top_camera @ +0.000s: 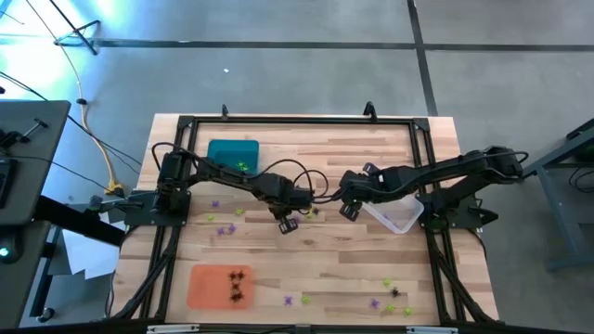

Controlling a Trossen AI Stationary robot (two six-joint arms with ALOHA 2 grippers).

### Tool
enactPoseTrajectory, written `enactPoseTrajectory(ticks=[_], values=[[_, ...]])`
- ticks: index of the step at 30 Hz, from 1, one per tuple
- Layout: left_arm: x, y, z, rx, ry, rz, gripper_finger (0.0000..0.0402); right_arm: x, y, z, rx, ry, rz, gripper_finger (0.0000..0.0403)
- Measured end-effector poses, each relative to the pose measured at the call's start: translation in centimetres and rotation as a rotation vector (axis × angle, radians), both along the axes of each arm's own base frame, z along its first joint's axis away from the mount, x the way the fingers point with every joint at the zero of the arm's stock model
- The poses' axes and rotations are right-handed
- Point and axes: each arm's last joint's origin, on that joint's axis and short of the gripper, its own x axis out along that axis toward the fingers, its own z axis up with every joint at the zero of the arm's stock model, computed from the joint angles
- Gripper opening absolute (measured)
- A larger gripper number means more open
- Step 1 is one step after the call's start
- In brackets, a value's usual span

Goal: Sort Halloween decoration
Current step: Put the violet spider toy into the transparent bin

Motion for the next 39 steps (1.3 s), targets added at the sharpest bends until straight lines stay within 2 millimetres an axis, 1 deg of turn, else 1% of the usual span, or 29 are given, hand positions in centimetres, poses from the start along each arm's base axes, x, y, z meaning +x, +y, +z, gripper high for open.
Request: enactPoseTrajectory(ticks=[5, 10, 13, 16, 19, 21, 25, 28, 30, 32, 34, 36, 39], values=[[-0.5, 0.2, 0.8, 0.019, 0.078, -0.02, 0.0001, 0.3, 0.0, 0.1, -0.034, -0.007, 0.077, 0.0169], [-1.0, 0.2, 0.9, 0.022, 0.135, -0.032, 0.0001, 0.8, 0.1, 0.4, -0.016, -0.063, 0.087, 0.0169], [-1.1, 0.2, 1.0, 0.022, 0.132, -0.032, 0.0001, 0.8, 0.1, 0.6, 0.053, -0.025, 0.222, 0.0169], [-1.0, 0.2, 1.7, 0.019, 0.088, -0.028, 0.0001, 0.9, -0.1, 1.3, 0.073, -0.012, 0.218, 0.0169], [-1.2, 0.4, 3.3, 0.015, 0.033, -0.002, 0.0001, 0.5, -0.6, 2.3, 0.057, 0.057, 0.206, 0.0169], [-1.6, 0.7, 4.9, 0.022, -0.024, 0.013, 0.0001, 0.1, -0.9, 2.9, 0.027, 0.111, 0.193, 0.0169], [-2.9, 1.0, 8.8, 0.122, -0.15, 0.078, 0.0, -0.5, -1.6, 3.3, -0.022, 0.164, 0.173, 0.0169], [-4.3, 1.1, 12.1, 0.215, -0.285, 0.145, 0.0, -0.4, -2.1, 3.7, -0.019, 0.124, 0.159, 0.0169], [-5.3, 0.8, 14.0, 0.285, -0.376, 0.175, 0.0, -0.1, -2.3, 4.2, -0.027, 0.045, 0.163, 0.0169], [-6.4, 0.4, 15.5, 0.331, -0.459, 0.2, 0.0, 0.3, -2.3, 4.9, -0.026, -0.043, 0.199, 0.0169], [-7.5, -0.1, 16.5, 0.363, -0.545, 0.221, 0.0, 0.7, -2.3, 5.8, -0.017, -0.146, 0.24, 0.0169], [-8.4, -0.7, 16.8, 0.378, -0.638, 0.236, 0.0, 1.2, -2.2, 6.6, -0.012, -0.248, 0.282, 0.0169], [-9.1, -1.5, 16.2, 0.361, -0.749, 0.231, 0.0, 2.0, -2.2, 7.5, -0.037, -0.36, 0.333, 0.0169]])
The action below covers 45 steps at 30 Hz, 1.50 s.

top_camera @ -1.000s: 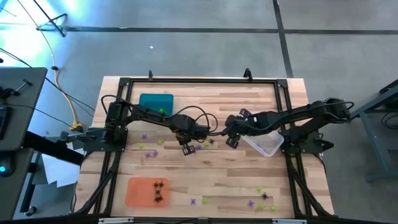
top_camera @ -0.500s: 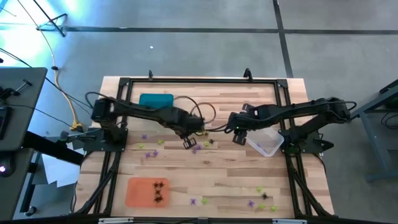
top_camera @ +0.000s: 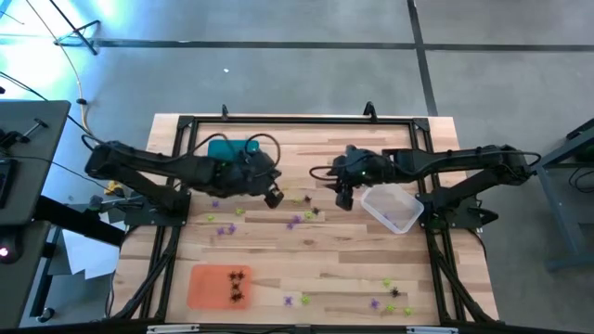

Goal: Sort Halloween decoration
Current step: Put the violet spider toy into the transparent bin

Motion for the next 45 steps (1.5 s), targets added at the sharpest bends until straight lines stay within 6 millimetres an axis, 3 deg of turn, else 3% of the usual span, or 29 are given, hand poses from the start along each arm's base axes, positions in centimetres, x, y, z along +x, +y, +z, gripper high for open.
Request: enactPoseTrajectory(ticks=[9, 17, 32, 45], values=[[-0.6, -1.0, -1.7, 0.056, -0.164, -0.039, 0.0, 1.4, -0.1, 1.8, 0.13, -0.265, -0.111, 0.0169], [0.3, -1.9, -1.7, 0.122, -0.194, -0.075, 0.0, 0.9, 0.0, 0.7, 0.238, -0.166, -0.188, 0.0169], [1.0, -2.4, -0.8, 0.162, -0.294, -0.124, 0.0, 1.2, 0.0, 1.2, 0.278, -0.223, -0.206, 0.017], [2.9, -2.2, -1.4, 0.187, -0.346, -0.127, 0.0, 1.8, 1.4, 2.3, 0.191, -0.328, -0.054, 0.0165]])
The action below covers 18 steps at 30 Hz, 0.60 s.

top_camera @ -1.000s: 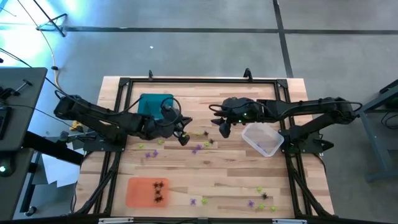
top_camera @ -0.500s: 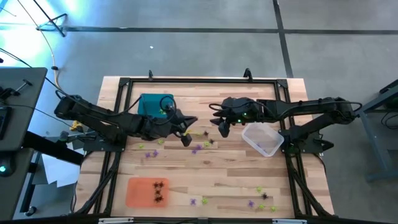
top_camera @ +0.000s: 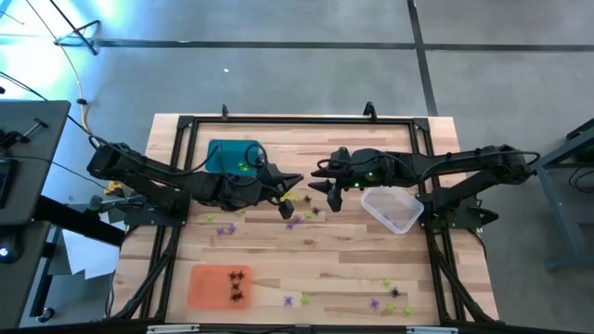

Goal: Sort Halloween decoration
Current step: Put the violet spider toy into the transparent bin

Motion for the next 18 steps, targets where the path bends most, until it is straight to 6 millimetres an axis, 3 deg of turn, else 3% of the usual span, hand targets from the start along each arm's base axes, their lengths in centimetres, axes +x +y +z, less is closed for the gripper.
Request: enactPoseTrajectory(ticks=[8, 18], values=[[0.7, 0.5, 0.0, -0.024, -0.04, -0.05, 0.0, 1.0, 0.0, -0.9, -0.009, 0.012, -0.002, 0.0139], [0.8, 0.6, 0.1, -0.029, -0.049, -0.061, 0.0, 1.9, 0.0, -0.7, -0.069, -0.059, 0.019, 0.0138]])
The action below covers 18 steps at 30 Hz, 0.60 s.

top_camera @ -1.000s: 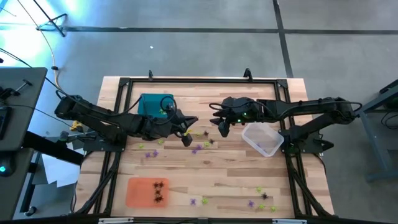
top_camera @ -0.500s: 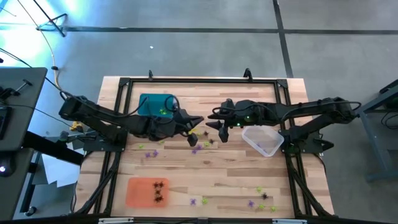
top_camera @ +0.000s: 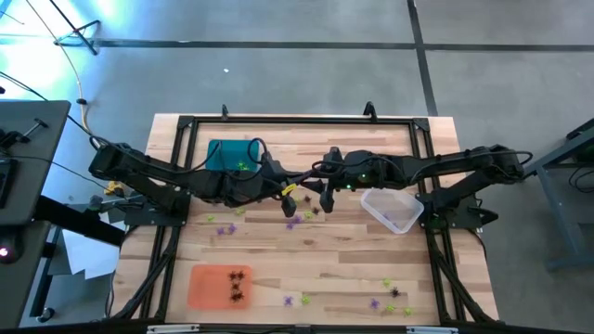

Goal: Sort Halloween decoration
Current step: Put the violet spider toy into the transparent bin

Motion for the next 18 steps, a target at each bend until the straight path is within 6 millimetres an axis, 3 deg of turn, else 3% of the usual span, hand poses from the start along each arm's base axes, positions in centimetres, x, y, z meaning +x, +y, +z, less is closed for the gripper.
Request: enactPoseTrajectory(ticks=[6, 13, 18], values=[[0.0, 0.06, 0.02, 0.0, -0.001, 0.002, 0.0, 0.01, 0.01, 0.04, -0.002, -0.004, 0.002, 0.0121], [-0.03, 0.08, 0.03, 0.003, 0.001, 0.006, 0.0, 0.0, 0.02, 0.0, -0.042, 0.004, 0.017, 0.0012], [-0.03, 0.08, 0.03, 0.003, 0.002, 0.005, 0.0, -0.01, 0.01, -0.03, -0.048, 0.007, 0.017, 0.0005]])
